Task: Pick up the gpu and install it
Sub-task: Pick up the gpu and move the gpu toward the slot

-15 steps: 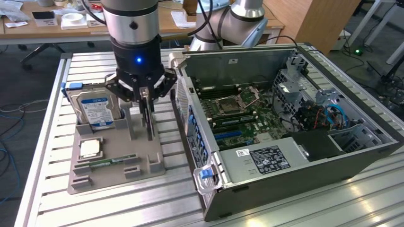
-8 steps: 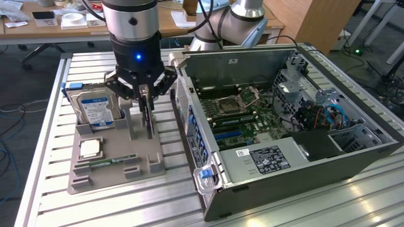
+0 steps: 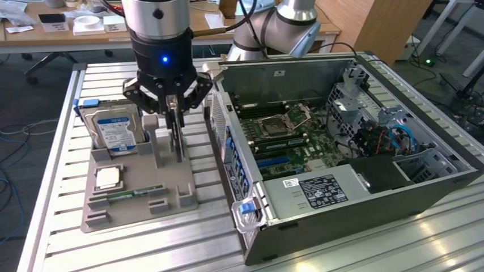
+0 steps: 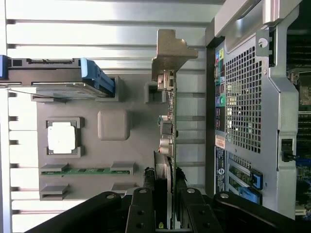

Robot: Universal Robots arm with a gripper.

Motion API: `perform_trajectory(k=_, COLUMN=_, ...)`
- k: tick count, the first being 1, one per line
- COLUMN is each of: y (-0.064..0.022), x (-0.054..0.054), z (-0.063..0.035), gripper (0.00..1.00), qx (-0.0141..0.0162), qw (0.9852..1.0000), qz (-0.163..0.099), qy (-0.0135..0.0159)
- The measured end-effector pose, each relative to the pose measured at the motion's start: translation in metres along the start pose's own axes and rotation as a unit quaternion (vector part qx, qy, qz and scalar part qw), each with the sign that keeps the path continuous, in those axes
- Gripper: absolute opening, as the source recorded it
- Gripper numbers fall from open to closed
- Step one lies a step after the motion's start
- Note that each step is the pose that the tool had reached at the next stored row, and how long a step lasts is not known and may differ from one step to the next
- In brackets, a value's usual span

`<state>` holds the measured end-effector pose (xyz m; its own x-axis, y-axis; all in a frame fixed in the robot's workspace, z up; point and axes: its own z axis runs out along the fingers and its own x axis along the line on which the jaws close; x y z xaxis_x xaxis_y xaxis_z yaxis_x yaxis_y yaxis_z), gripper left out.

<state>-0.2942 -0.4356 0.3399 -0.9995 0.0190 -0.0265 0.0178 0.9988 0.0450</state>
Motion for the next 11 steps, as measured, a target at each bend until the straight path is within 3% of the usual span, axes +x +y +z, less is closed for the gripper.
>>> perform_trajectory(k=11, y=0.001, x=-0.001, z=-0.0231, gripper=0.26, qx=0.0, qw=1.0, qz=0.0, qy=0.0)
